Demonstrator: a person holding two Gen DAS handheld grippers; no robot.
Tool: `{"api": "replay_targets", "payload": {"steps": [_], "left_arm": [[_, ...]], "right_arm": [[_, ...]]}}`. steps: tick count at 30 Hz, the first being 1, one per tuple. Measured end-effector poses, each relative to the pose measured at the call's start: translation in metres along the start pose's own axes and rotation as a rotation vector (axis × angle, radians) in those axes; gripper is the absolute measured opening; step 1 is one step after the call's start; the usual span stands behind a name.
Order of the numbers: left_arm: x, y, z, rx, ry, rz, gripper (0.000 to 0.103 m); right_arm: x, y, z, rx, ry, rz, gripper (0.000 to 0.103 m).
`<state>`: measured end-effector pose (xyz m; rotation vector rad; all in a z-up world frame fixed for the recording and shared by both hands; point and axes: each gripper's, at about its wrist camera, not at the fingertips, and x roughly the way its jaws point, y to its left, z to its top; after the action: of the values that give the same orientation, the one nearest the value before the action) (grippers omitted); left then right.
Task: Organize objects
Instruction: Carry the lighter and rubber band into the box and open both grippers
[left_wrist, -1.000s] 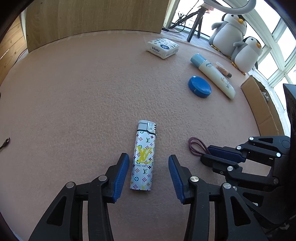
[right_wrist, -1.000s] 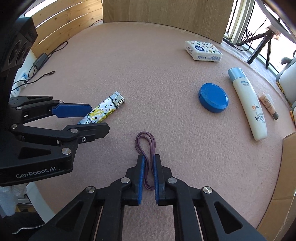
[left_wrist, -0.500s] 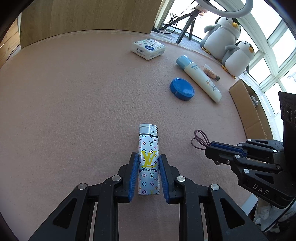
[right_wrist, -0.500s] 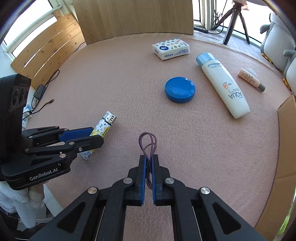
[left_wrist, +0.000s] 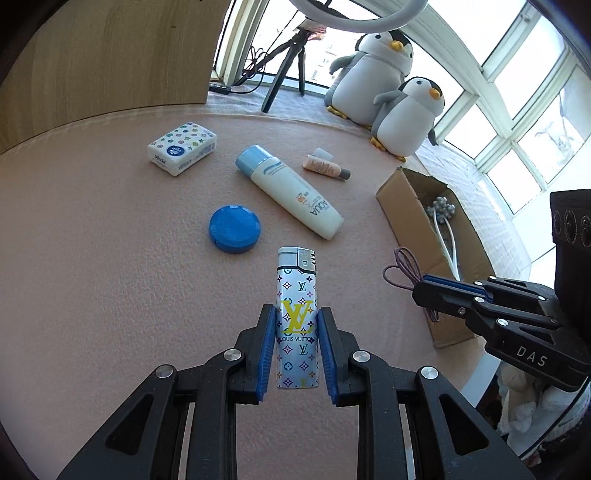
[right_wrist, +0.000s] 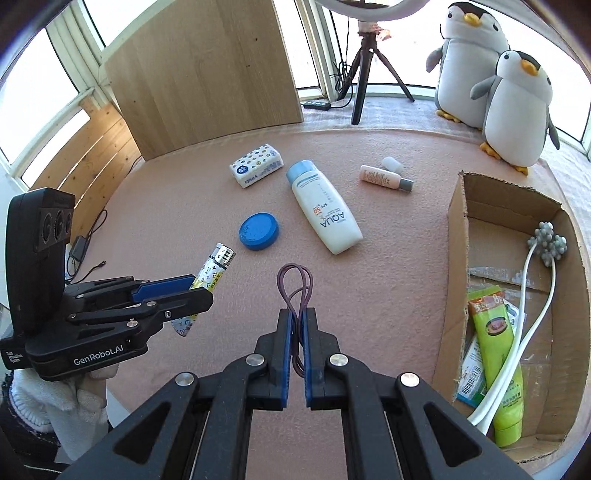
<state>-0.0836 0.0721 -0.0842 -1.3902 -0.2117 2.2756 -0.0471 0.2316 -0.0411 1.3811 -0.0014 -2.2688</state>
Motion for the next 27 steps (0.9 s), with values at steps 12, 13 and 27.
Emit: {"api": "replay_targets", "payload": {"steps": [12,13,27], "left_arm": [[0.048,-0.117,0.025,0.173,0.044,-0.129,0.025],[0.051,-0.125,0.026,0.184,0.048,-0.137,0.025],[0.091,-0.2,0.028,0.282,0.093,-0.187,0.025]], "right_arm": [[-0.05,-0.11,-0.022,0.207,-0.076,-0.121,0.005],[-0.054,-0.117,-0.024,0.22,-0.079,-0.128,0.005],[-0.063,-0.174,-0.044,0.322,-0.078,-0.152,0.005]]}}
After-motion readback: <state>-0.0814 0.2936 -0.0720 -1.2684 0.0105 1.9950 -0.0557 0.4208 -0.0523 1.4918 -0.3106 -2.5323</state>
